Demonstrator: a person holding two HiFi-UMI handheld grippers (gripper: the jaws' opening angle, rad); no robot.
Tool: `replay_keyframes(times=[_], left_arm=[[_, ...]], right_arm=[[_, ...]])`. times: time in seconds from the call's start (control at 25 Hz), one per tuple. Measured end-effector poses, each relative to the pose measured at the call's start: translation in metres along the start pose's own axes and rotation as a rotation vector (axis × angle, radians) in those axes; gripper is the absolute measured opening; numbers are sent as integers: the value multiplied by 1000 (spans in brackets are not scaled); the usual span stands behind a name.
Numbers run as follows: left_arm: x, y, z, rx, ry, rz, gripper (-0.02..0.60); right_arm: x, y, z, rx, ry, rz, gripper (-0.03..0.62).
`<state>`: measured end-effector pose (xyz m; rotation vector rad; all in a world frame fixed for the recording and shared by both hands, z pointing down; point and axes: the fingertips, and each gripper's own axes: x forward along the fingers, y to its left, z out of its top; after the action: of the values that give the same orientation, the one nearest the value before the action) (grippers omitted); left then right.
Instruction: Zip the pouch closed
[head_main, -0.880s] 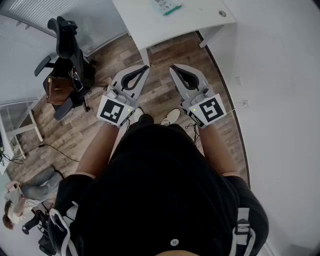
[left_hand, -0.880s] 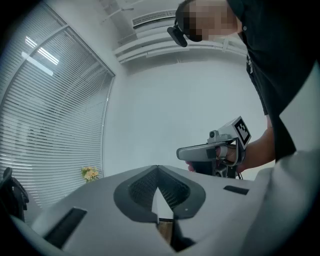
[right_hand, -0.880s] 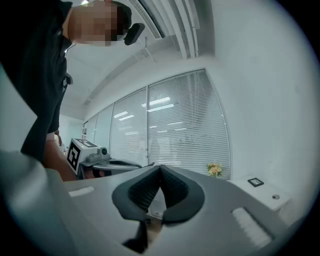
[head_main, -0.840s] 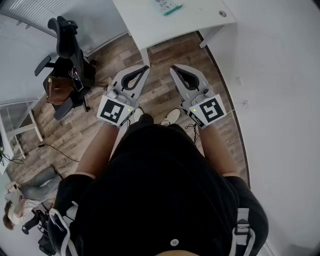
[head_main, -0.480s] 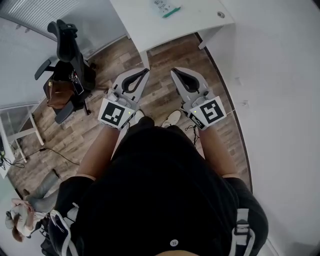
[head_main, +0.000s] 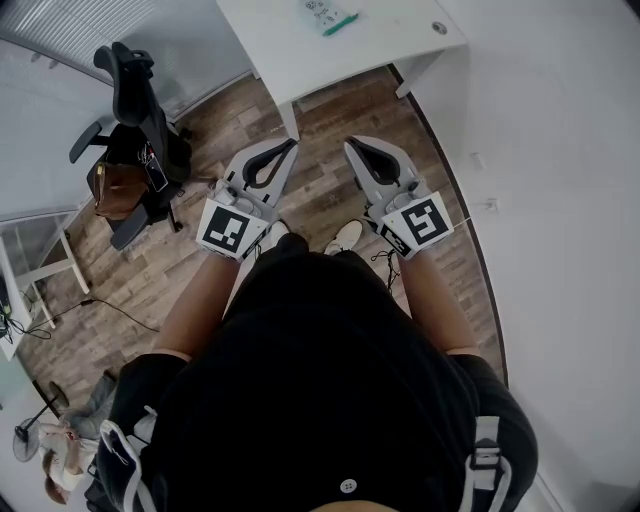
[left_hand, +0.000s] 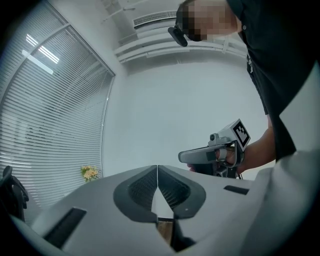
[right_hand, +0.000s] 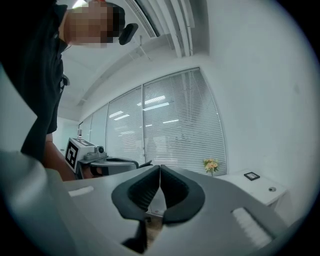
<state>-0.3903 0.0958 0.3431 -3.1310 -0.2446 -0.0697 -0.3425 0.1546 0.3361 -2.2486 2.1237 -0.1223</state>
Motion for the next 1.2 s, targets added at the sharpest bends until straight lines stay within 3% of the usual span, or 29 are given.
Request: replay_keyframes(times=[0.12,0.32,0.52,0.68,1.2], left_arm=[[-1,6,-2,12,11,15,23],[2,8,-2,-6,13,21,165],[11,7,-4,-5,16,12,262],[20,-1,-4,-5,7,15,284],[73,-39,-3,-4,26,63,290]], right_arm=[[2,-3,0,-5,9,-10,89],[0,-12,0,-18,17,-29,193],[-6,-24,1,-22,14,-43,267],[-15,-32,-1,-27,20,-33,295],[-57,-80,-5,-9,12,8,299]])
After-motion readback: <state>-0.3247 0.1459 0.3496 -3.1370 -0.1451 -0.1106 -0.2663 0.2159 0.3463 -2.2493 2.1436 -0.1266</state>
